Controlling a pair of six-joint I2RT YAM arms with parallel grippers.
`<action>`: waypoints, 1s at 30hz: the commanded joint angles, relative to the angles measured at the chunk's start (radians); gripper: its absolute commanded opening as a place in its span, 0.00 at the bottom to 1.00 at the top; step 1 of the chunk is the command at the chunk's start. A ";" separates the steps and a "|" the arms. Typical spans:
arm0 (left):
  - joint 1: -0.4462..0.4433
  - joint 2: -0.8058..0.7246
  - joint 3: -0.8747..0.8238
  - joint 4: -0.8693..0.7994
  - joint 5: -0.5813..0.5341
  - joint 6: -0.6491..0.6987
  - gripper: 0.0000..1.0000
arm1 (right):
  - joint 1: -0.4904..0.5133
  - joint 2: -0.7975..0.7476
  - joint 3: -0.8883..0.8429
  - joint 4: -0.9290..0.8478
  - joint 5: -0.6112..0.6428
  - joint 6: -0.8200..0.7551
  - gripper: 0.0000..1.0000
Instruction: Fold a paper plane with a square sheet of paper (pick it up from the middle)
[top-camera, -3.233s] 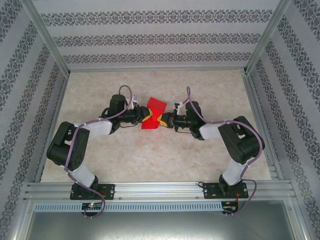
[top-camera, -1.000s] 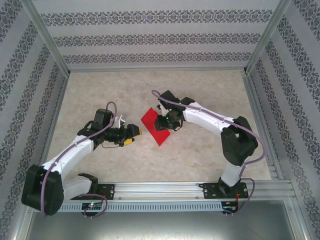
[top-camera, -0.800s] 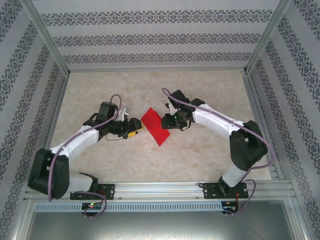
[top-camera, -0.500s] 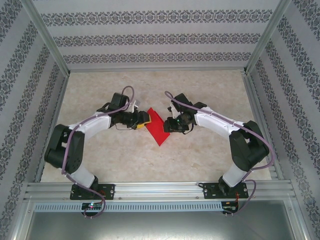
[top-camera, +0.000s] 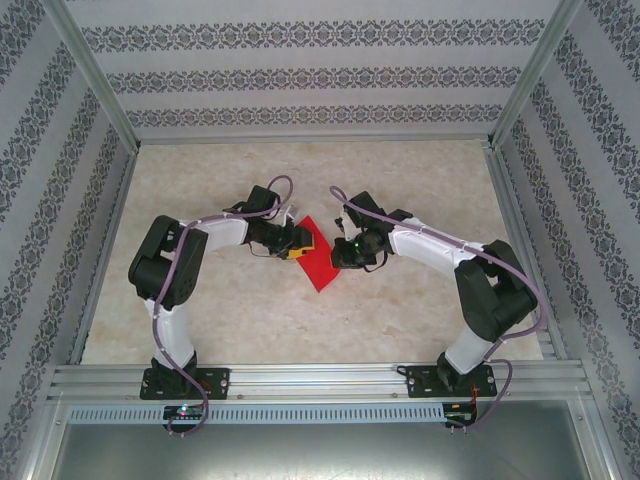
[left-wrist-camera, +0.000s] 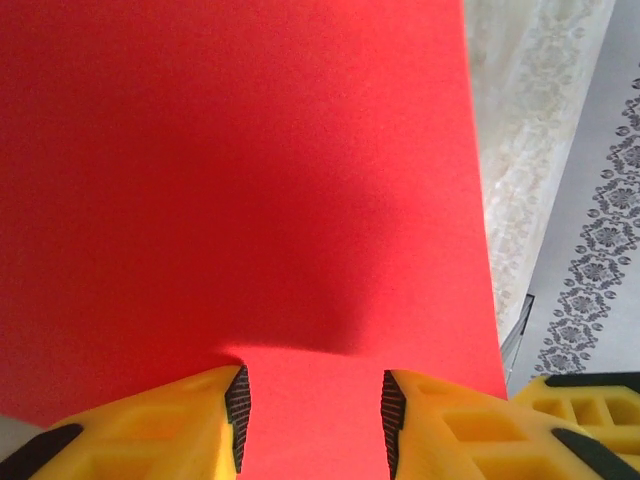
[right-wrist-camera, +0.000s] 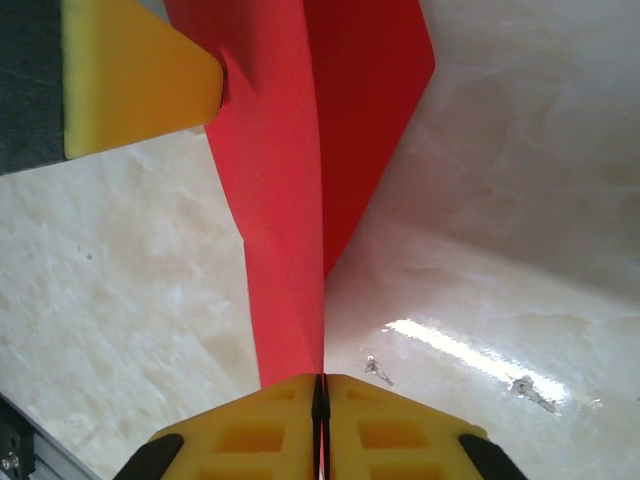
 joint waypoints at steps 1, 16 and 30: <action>-0.008 0.034 0.037 0.007 0.007 0.040 0.42 | -0.008 0.025 -0.017 0.019 0.026 0.002 0.10; -0.008 0.103 0.054 -0.044 0.002 0.088 0.40 | -0.008 0.074 -0.023 0.130 -0.054 0.082 0.08; -0.008 0.093 0.042 -0.053 0.009 0.111 0.40 | -0.005 0.142 -0.022 0.274 -0.163 0.191 0.09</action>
